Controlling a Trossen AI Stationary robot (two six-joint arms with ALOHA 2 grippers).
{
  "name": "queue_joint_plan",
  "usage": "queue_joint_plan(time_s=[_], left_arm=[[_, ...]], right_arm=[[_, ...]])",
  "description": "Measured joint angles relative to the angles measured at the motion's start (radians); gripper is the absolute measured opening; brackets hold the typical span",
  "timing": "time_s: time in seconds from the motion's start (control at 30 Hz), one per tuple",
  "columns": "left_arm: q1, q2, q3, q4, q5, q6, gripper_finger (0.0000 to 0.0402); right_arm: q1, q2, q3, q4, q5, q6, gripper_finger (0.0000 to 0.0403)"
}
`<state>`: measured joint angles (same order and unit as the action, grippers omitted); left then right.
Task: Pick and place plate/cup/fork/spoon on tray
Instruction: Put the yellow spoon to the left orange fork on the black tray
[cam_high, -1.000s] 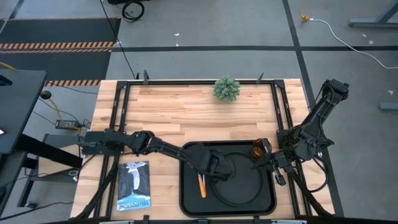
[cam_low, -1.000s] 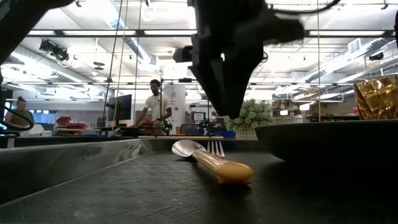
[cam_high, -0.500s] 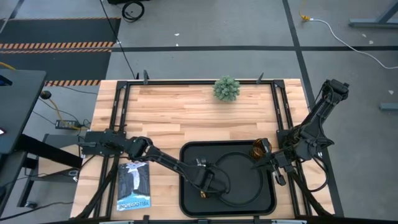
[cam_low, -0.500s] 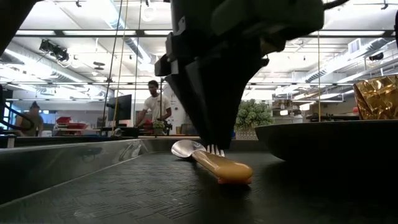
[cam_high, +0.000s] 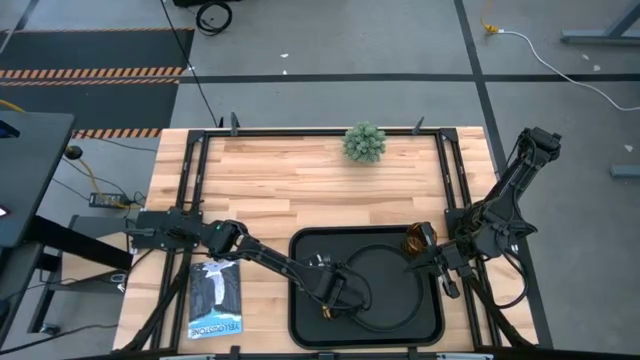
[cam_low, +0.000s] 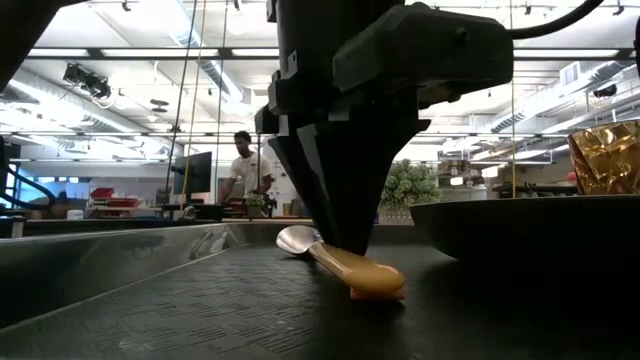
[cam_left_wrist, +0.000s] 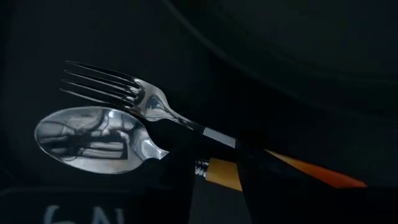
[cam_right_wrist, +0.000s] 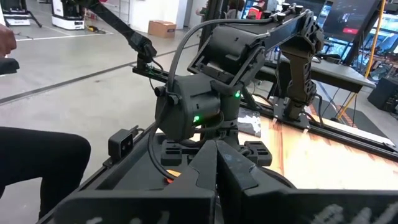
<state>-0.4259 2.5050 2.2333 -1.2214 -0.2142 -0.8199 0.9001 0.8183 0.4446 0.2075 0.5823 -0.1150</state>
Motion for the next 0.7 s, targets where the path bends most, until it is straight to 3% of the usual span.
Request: queue_joint_plan(time_s=[0.7], left_arm=[[0.0,0.001,0.034,-0.046,0.015,0.003,0.0123]], right_arm=[[0.0,0.0,0.0,0.0,0.0,0.0,0.0007]])
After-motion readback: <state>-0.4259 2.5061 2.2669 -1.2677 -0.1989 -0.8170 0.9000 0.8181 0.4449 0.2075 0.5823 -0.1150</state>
